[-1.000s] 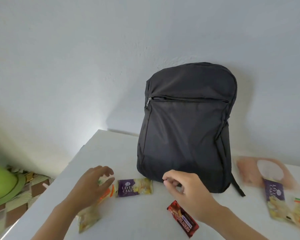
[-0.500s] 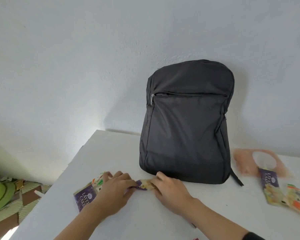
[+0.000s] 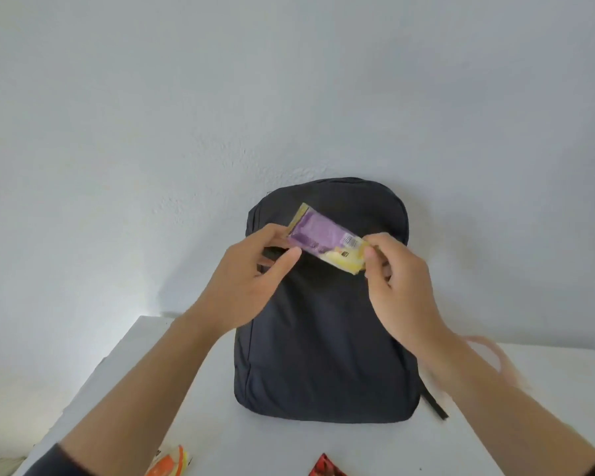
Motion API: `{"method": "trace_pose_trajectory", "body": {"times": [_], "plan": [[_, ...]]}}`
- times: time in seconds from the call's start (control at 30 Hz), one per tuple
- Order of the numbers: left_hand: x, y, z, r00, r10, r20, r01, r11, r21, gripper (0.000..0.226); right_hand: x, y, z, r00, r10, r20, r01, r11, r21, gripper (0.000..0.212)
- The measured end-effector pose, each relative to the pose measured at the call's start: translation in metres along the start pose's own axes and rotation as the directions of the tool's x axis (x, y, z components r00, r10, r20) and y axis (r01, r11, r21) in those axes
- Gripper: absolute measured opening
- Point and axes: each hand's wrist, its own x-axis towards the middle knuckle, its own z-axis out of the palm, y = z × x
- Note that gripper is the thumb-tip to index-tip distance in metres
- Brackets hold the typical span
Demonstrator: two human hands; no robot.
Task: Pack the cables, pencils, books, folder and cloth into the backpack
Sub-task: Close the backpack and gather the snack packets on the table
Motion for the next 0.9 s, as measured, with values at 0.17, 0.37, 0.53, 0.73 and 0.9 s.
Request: {"method": "trace_pose_trajectory", "body": {"times": [0.17, 0.37, 0.53, 0.73, 0.9], "plan": [[0.03, -0.009, 0.02, 0.983, 0.022, 0.183, -0.115, 0.85, 0.515, 0.04, 0.051, 0.012, -0.013, 0.987, 0.158, 0.016, -0.159, 0.987, 0.036, 0.019], [0.037, 0.008, 0.022, 0.964, 0.073, 0.257, -0.216, 0.78, 0.587, 0.029, 0.064, 0.021, -0.001, 0.944, 0.055, 0.326, -0.048, 0.998, -0.031, 0.012], [0.023, -0.004, -0.004, 0.967, 0.219, 0.132, -0.249, 0.697, 0.672, 0.032, 0.072, 0.026, -0.01, 0.793, 0.153, 0.589, -0.075, 0.985, -0.154, 0.034], [0.027, -0.023, -0.015, 0.948, 0.243, 0.204, -0.306, 0.874, 0.379, 0.023, 0.066, 0.018, -0.009, 0.714, 0.264, 0.648, -0.223, 0.964, -0.147, 0.035], [0.027, -0.03, -0.001, 0.961, 0.137, 0.24, -0.212, 0.924, 0.319, 0.023, 0.05, 0.013, -0.018, 0.542, 0.248, 0.803, -0.117, 0.968, -0.22, 0.016]]}}
